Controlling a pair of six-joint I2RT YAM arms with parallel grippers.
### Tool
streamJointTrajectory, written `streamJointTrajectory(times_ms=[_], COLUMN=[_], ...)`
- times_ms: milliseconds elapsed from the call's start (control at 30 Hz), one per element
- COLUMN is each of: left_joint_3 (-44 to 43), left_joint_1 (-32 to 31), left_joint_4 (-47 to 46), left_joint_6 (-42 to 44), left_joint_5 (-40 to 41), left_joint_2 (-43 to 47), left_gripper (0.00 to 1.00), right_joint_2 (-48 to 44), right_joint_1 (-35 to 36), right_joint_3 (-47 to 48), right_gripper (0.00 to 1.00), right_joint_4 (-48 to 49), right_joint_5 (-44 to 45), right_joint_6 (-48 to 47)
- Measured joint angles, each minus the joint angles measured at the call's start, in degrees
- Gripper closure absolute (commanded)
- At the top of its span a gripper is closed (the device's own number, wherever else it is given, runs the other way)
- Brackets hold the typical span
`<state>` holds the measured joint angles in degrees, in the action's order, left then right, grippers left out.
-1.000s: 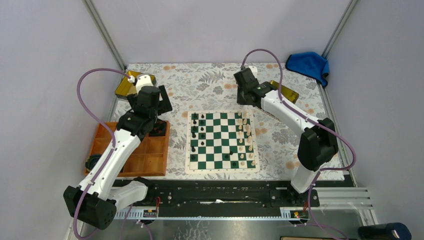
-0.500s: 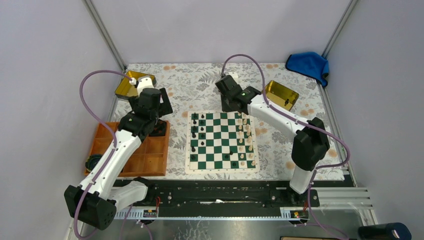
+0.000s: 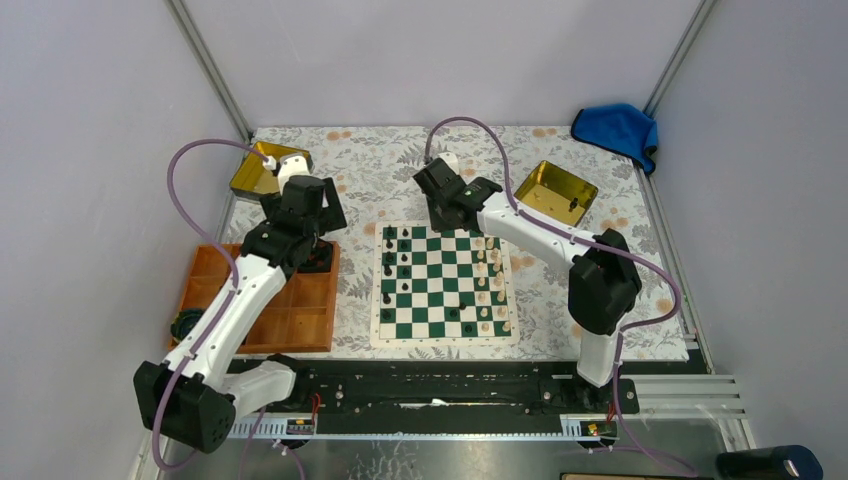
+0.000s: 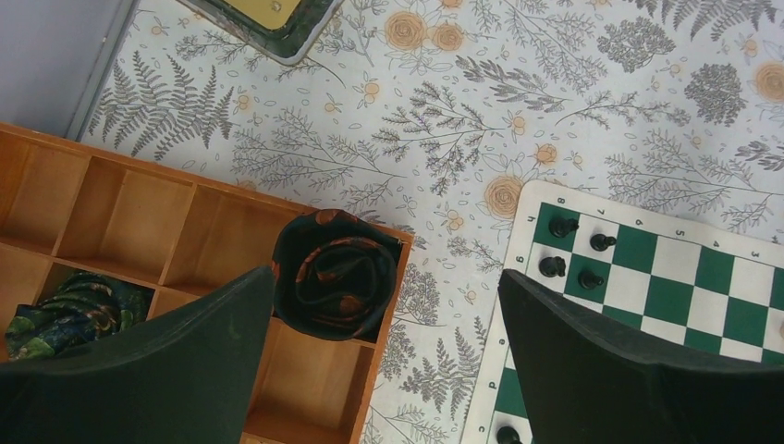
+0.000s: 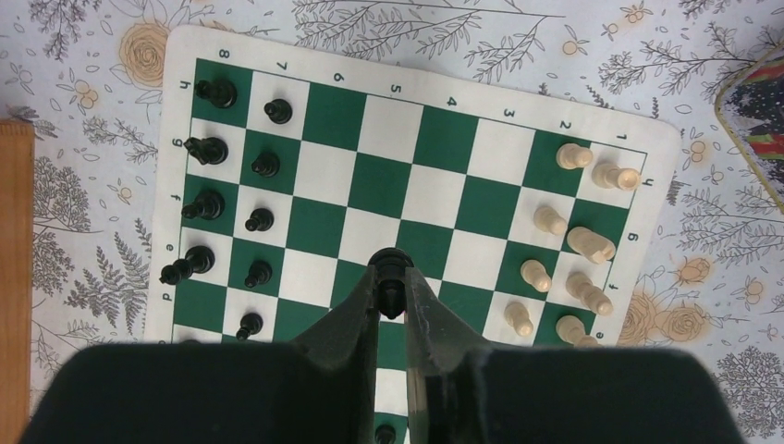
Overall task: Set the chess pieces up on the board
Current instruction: Place the chess piece on the chessboard.
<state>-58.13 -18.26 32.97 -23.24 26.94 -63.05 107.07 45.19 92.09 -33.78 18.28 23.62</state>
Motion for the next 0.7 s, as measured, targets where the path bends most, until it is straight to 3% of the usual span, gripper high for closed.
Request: streamJointTrajectory(times_ms=[700], left_joint_3=[-1.03], left_joint_1=[0.00], left_joint_4=[0.20], left_joint_6=[0.00], left_joint_5=[-0.98], left_joint_2=[-7.28], left_gripper=[0.01], right_joint_2=[1.49], right_joint_1=[0.66], right_joint_3=[-0.59], right_gripper=[1.00], right_joint_4=[4.13], right_joint_5=[-1.92], right_joint_6=[-2.86])
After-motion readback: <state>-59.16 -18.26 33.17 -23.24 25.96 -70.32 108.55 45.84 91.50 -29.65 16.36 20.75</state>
